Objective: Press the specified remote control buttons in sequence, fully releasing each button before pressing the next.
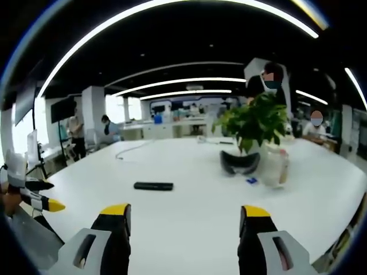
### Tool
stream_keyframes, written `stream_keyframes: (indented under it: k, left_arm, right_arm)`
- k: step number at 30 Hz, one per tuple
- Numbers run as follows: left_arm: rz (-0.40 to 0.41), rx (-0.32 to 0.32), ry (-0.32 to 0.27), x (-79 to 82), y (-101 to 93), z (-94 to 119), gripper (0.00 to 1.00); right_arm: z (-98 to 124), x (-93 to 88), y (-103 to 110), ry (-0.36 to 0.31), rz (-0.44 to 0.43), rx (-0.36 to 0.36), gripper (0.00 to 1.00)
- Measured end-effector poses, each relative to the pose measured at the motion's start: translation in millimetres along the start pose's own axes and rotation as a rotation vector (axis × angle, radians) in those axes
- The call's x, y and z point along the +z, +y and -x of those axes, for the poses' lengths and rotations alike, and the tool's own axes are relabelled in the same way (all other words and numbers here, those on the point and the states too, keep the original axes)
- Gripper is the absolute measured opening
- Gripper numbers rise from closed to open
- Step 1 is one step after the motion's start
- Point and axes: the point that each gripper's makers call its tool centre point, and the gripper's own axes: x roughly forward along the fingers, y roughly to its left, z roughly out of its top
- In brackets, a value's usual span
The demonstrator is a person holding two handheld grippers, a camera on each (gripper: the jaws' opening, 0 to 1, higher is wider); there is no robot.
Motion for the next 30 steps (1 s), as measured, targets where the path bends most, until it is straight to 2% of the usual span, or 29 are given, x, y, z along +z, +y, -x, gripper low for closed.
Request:
stream_keyframes:
  k: [10,17,26,30]
  left_arm:
    - [-0.004,-0.028,0.001,0.8,-2.9,0,0.85]
    - [-0.073,-0.065,0.018,7.6,-3.3,-6,0.83]
    - [-0.162,-0.11,0.023,32.6,-2.6,-25,0.8]
    - [-0.256,-0.129,0.021,50.1,-2.4,-40,0.8]
  right_arm:
    - [0,-0.3,2,0.002,0.012,0.009,0.76]
    - [-1,-1.6,1,0.008,0.012,0.005,0.75]
    - [-1,-4.5,0,0.025,0.014,-0.001,0.74]
    - [-2,-4.9,1,0.026,0.016,0.004,0.73]
